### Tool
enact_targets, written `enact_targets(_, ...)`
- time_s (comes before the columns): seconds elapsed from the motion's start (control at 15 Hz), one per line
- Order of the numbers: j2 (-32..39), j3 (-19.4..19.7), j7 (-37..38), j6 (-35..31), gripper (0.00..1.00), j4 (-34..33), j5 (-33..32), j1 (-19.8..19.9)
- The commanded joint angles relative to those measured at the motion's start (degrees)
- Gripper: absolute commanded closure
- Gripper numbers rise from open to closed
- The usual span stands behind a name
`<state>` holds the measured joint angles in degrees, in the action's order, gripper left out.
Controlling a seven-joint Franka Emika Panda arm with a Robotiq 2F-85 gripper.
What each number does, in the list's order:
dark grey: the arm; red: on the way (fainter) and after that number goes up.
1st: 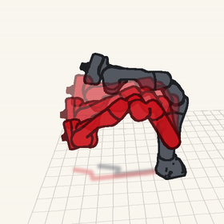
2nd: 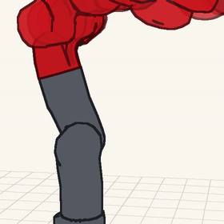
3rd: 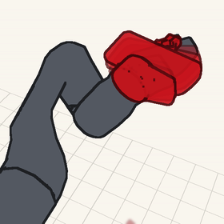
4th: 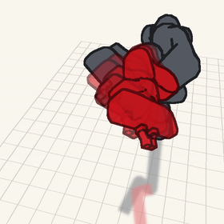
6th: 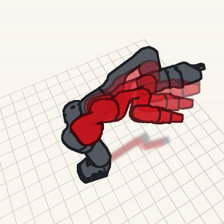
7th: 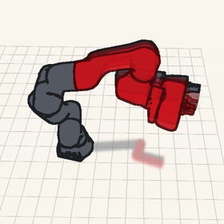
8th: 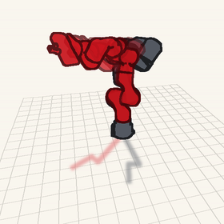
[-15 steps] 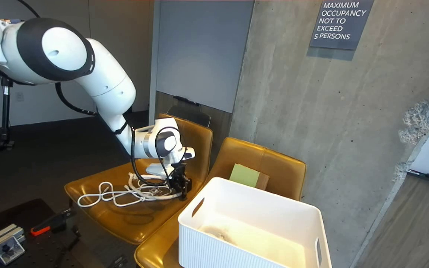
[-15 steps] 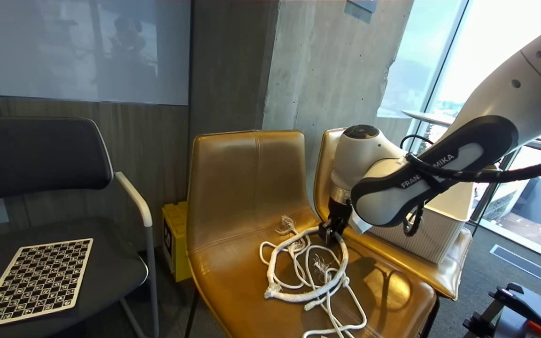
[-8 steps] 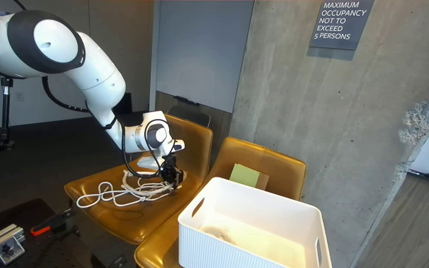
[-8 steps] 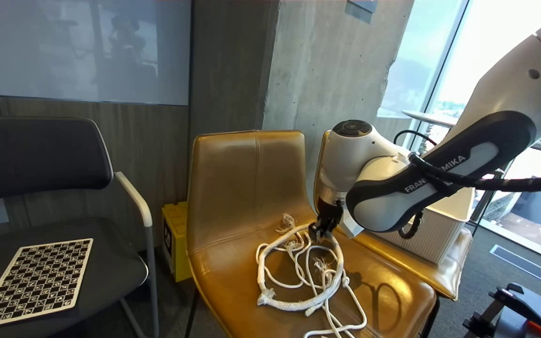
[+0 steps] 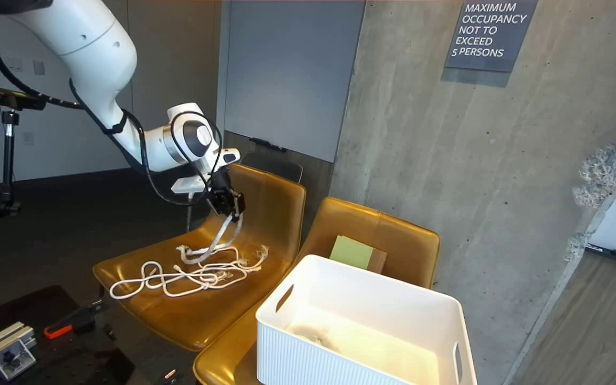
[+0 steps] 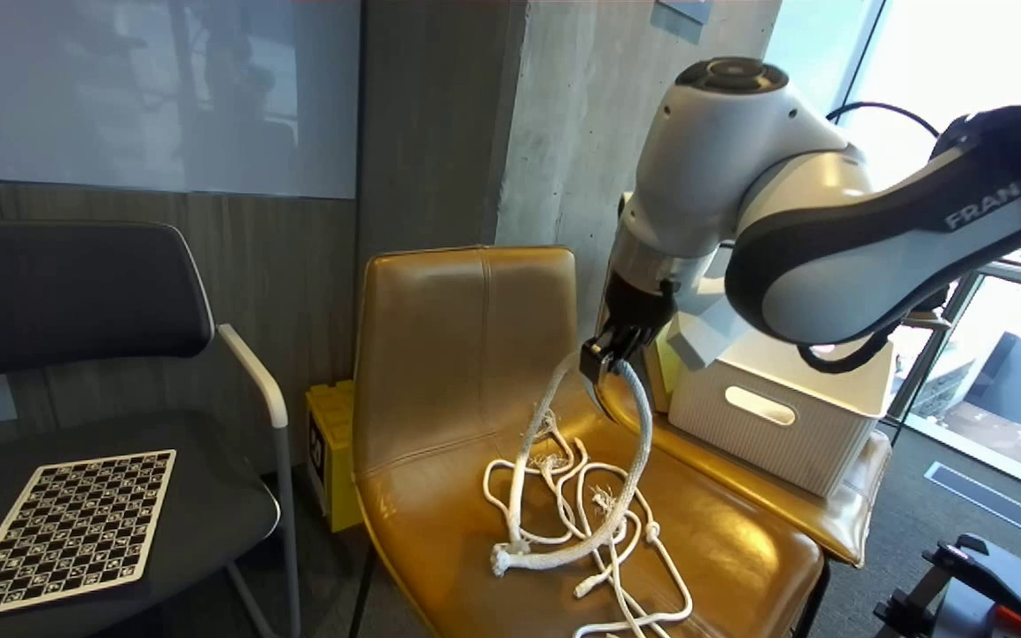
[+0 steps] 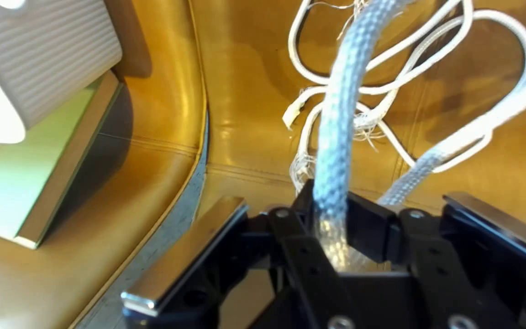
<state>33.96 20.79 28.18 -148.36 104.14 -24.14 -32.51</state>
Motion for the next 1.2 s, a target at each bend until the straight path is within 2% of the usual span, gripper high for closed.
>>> enact_targets(0.0, -12.33, -1.33, 0.76, 5.24, 0.98, 5.46, -4.45, 2.90)
enact_targets(0.27, -22.30, -4.65, 0.38, 10.18, 0.98, 5.47, -6.35, 10.21)
enact_targets(0.47, -27.40, -7.76, -3.28, 14.29, 0.98, 3.24, -2.84, 18.21)
enact_targets(0.67, -30.04, -9.02, -8.45, 17.24, 0.98, -0.07, 2.46, 26.25)
enact_targets(0.87, -28.62, -7.99, -16.48, 18.69, 0.98, -5.48, 11.06, 33.85)
enact_targets(1.13, -23.33, -7.98, -23.96, 18.45, 0.98, -9.23, 20.63, 40.57)
